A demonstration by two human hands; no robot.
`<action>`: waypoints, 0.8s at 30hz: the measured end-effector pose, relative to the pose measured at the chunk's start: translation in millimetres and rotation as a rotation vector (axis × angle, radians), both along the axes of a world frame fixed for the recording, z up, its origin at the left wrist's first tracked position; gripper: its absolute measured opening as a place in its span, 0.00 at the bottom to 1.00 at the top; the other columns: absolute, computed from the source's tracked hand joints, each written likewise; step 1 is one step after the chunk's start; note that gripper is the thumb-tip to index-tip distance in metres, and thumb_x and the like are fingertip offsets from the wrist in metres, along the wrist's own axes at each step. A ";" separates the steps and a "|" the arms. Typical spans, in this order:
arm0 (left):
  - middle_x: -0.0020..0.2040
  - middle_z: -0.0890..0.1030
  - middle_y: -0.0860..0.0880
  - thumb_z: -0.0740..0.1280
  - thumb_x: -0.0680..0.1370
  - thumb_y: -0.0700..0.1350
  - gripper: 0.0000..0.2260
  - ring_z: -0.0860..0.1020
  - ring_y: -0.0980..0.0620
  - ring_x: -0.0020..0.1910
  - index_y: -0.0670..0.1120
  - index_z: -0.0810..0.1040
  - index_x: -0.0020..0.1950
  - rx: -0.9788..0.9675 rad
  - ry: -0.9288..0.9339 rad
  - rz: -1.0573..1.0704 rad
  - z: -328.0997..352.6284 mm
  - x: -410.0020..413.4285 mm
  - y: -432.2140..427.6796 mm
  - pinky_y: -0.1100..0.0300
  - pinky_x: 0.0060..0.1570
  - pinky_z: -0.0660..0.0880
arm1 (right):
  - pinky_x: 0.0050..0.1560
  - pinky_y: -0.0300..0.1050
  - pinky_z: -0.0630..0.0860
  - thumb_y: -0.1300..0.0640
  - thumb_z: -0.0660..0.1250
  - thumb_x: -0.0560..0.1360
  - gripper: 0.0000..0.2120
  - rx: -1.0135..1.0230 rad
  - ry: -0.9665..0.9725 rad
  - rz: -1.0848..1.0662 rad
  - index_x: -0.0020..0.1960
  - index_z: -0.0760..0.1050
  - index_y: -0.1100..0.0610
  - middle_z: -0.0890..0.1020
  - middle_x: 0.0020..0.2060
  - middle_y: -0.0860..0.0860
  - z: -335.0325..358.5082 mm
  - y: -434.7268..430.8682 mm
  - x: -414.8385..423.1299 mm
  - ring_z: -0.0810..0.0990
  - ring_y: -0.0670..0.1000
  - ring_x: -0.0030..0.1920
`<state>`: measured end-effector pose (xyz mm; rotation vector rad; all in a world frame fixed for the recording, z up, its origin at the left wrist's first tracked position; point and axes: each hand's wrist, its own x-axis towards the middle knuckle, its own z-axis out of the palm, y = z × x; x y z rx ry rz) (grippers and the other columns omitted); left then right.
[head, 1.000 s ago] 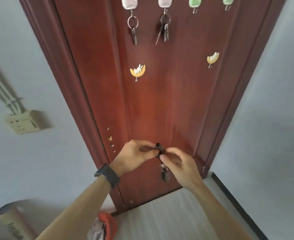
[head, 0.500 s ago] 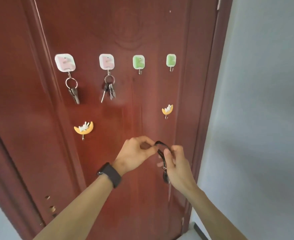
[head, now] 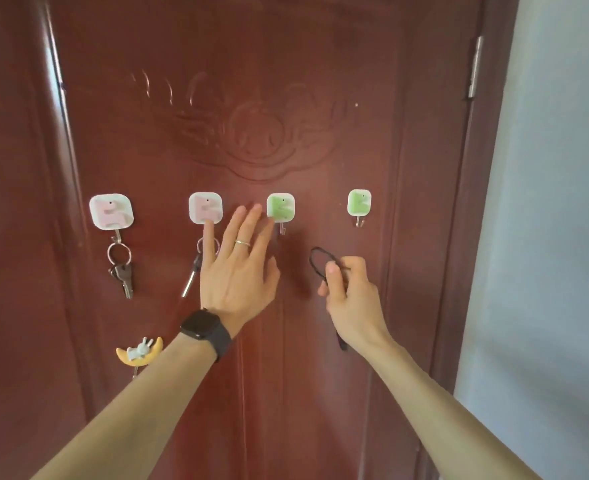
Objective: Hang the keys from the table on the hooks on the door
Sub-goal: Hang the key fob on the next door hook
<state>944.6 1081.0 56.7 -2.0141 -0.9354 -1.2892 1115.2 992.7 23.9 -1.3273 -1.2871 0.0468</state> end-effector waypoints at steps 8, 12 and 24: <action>0.83 0.52 0.51 0.57 0.81 0.60 0.34 0.51 0.50 0.82 0.50 0.51 0.83 -0.057 0.141 0.261 1.1 -14.7 33.5 0.33 0.75 0.48 | 0.28 0.41 0.76 0.46 0.57 0.83 0.04 0.040 0.051 0.261 0.49 0.66 0.43 0.83 0.34 0.42 44.5 46.5 -3.8 0.76 0.43 0.26; 0.84 0.51 0.52 0.57 0.80 0.61 0.34 0.50 0.51 0.82 0.51 0.50 0.83 -0.072 0.137 0.281 1.0 -13.5 33.8 0.32 0.75 0.51 | 0.23 0.42 0.75 0.49 0.58 0.83 0.05 -0.001 0.166 0.363 0.49 0.68 0.47 0.82 0.31 0.46 48.7 68.8 -13.0 0.75 0.45 0.23; 0.83 0.49 0.53 0.56 0.81 0.61 0.33 0.47 0.52 0.82 0.52 0.49 0.83 -0.099 0.160 0.299 3.0 -15.9 30.3 0.32 0.75 0.48 | 0.34 0.47 0.83 0.43 0.62 0.81 0.05 -0.049 0.124 0.236 0.48 0.68 0.42 0.84 0.34 0.46 9.6 75.2 -17.5 0.85 0.45 0.31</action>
